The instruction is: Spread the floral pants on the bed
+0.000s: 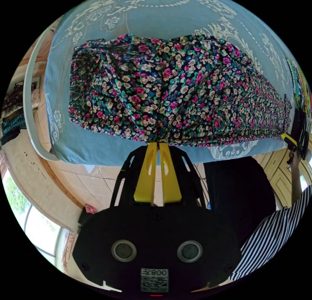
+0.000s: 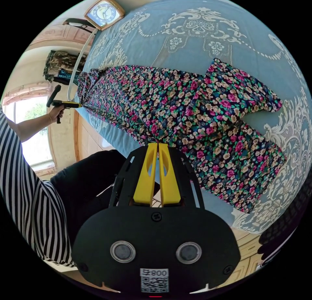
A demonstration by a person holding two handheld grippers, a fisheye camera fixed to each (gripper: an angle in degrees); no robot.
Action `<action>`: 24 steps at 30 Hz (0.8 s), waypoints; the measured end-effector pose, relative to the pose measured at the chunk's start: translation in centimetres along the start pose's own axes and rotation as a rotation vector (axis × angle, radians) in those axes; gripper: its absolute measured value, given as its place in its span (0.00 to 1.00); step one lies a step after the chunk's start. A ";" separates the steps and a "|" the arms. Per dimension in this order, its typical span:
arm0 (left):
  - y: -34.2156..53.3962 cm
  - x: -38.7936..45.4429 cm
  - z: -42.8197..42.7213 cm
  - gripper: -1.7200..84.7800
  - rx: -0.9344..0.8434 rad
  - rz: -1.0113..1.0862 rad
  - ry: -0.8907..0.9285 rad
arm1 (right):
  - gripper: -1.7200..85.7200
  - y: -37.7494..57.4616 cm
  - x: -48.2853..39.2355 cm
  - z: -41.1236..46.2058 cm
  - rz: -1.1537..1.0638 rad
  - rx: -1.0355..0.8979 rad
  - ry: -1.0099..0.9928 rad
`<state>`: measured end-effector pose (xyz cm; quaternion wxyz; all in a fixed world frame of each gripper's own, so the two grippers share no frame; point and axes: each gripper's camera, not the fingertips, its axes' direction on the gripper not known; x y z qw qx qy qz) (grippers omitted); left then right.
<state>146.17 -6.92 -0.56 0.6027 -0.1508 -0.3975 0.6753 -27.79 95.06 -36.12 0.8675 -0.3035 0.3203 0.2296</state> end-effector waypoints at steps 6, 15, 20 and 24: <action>-2.6 1.7 2.7 0.04 -0.062 0.016 -0.005 | 0.03 4.2 3.4 2.8 0.087 0.110 -0.076; -11.3 17.5 2.3 0.05 0.157 0.432 0.170 | 0.05 10.9 7.8 2.1 0.281 0.405 -0.174; -18.7 31.9 3.5 0.06 0.258 0.821 0.287 | 0.09 9.6 8.8 0.8 0.253 0.540 0.091; -23.0 39.5 6.6 0.06 0.251 0.935 0.309 | 0.10 7.3 10.7 2.3 0.252 0.492 0.196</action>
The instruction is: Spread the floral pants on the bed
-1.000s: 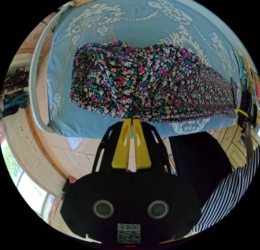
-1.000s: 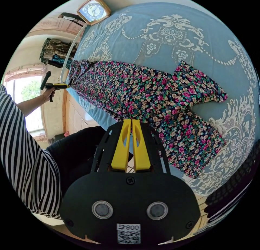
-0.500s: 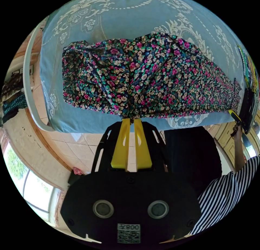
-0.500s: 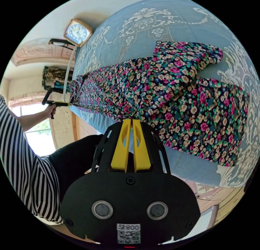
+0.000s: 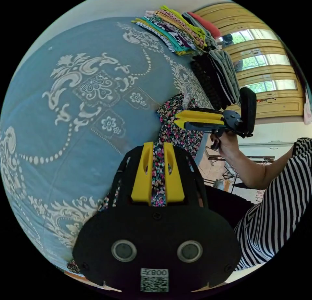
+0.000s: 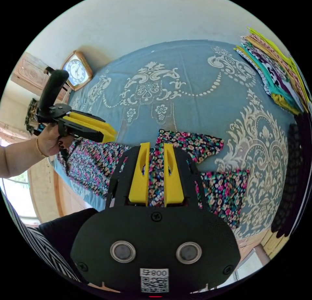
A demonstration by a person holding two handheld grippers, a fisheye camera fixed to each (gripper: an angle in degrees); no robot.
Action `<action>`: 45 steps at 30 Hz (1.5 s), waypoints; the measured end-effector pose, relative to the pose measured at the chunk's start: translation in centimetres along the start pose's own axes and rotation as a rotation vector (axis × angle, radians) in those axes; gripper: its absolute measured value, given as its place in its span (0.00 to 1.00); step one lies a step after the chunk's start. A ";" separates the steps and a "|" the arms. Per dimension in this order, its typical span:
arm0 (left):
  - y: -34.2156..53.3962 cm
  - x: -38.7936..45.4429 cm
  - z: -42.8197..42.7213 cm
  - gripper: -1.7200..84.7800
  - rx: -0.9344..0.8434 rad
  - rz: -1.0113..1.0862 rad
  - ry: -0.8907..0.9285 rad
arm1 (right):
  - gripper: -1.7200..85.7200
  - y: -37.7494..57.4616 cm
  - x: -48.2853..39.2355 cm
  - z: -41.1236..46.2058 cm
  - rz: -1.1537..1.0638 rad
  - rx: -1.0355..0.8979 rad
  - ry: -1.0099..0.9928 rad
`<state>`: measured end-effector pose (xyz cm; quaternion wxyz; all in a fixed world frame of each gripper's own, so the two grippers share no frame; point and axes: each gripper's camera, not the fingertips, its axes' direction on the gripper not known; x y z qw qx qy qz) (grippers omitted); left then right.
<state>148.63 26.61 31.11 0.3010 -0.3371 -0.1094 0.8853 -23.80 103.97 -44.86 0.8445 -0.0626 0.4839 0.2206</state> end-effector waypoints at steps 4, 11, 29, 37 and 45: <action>-2.8 -0.9 4.6 0.06 -0.013 -0.006 0.010 | 0.08 0.4 1.4 3.2 -0.012 -0.079 0.070; -6.9 -1.5 10.6 0.06 -0.013 0.018 0.043 | 0.02 4.4 7.7 1.0 0.085 0.043 -0.027; -24.2 7.2 31.9 0.06 -0.197 0.501 -0.053 | 0.02 24.4 29.5 -2.3 0.674 0.335 -0.468; -26.0 9.3 34.2 0.03 -0.123 0.475 0.073 | 0.02 27.3 33.3 -2.4 0.671 0.358 -0.499; -28.5 13.9 39.7 0.03 -0.147 0.572 0.014 | 0.02 30.8 36.7 -2.8 0.735 0.351 -0.440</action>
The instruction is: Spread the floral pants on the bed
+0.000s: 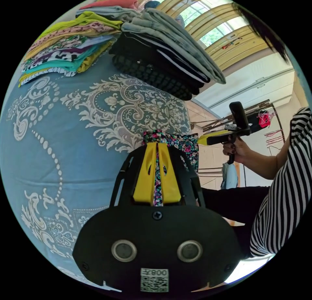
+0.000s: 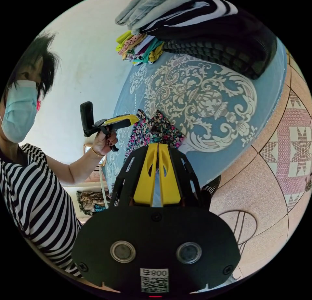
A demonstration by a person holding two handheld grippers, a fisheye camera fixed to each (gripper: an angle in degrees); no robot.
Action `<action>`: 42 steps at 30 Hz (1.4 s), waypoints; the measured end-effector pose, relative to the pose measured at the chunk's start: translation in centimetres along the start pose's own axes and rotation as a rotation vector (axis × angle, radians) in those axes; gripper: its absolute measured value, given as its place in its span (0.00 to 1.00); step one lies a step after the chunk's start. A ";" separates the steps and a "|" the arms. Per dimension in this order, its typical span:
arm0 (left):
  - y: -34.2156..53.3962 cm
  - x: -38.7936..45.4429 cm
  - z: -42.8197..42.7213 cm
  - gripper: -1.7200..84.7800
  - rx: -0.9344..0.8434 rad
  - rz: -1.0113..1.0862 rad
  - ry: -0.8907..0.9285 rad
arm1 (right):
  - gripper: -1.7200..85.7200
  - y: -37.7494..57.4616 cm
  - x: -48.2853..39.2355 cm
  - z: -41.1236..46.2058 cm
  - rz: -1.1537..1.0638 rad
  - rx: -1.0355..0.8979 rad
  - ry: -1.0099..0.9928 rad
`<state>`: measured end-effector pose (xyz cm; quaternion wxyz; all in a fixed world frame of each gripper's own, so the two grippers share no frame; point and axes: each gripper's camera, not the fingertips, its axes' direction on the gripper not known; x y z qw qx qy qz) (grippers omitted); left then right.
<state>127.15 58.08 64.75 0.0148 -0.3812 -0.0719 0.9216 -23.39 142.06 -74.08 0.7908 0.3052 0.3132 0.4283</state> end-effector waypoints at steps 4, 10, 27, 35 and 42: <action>-2.0 -0.4 4.0 0.03 -0.044 -0.010 -0.036 | 0.02 -0.9 2.2 0.5 0.008 -0.005 0.053; -2.8 -0.2 5.4 0.06 -0.027 -0.042 -0.058 | 0.04 -1.2 4.1 1.1 0.026 -0.022 0.074; -3.7 1.2 6.5 0.06 -0.041 -0.071 -0.122 | 0.13 -3.3 4.3 3.0 0.028 -0.003 0.075; -2.6 2.6 4.7 0.05 -0.040 -0.070 -0.115 | 0.15 -3.5 4.2 4.9 0.056 -0.009 -0.048; -0.4 4.2 1.8 0.04 -0.025 -0.074 -0.105 | 0.09 -3.9 2.1 7.4 0.027 -0.050 0.050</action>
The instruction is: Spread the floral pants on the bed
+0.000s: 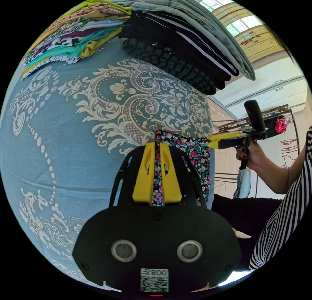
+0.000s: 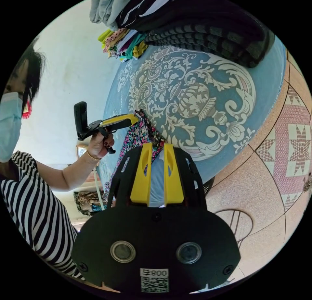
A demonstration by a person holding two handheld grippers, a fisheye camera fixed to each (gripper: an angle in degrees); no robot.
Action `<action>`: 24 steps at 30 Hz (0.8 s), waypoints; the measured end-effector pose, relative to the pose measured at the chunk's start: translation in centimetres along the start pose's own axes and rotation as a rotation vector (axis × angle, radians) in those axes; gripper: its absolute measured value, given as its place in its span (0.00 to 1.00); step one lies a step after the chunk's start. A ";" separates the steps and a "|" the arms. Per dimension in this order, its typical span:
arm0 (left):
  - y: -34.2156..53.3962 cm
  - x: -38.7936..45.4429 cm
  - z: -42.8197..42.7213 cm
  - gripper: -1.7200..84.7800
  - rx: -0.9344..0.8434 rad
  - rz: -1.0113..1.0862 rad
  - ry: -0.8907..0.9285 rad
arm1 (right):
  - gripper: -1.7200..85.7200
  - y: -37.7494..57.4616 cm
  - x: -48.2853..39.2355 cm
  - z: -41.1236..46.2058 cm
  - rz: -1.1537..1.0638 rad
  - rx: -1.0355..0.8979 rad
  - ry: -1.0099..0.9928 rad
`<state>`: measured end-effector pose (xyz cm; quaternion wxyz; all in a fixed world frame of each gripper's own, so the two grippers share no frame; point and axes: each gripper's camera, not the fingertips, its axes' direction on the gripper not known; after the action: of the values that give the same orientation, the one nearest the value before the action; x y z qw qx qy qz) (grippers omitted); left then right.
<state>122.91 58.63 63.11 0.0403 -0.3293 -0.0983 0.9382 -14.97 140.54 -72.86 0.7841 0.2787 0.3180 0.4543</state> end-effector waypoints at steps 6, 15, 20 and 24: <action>2.3 1.5 -4.3 0.03 0.036 0.007 0.035 | 0.04 0.1 -2.6 1.6 -0.013 -0.006 0.025; 5.7 3.4 -8.8 0.04 -0.010 0.035 0.048 | 0.04 0.7 -4.7 4.9 0.028 -0.003 0.048; 10.2 3.6 -14.3 0.06 0.089 -0.027 0.097 | 0.05 1.7 -6.2 7.4 0.082 0.017 -0.044; 17.4 4.8 -20.4 0.07 0.260 -0.164 0.123 | 0.07 2.7 -8.3 8.0 0.097 0.053 -0.013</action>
<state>131.75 45.54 40.90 0.1651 -0.3688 -0.0001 0.9147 -13.54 133.16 -63.76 0.7554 0.3177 0.3109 0.4815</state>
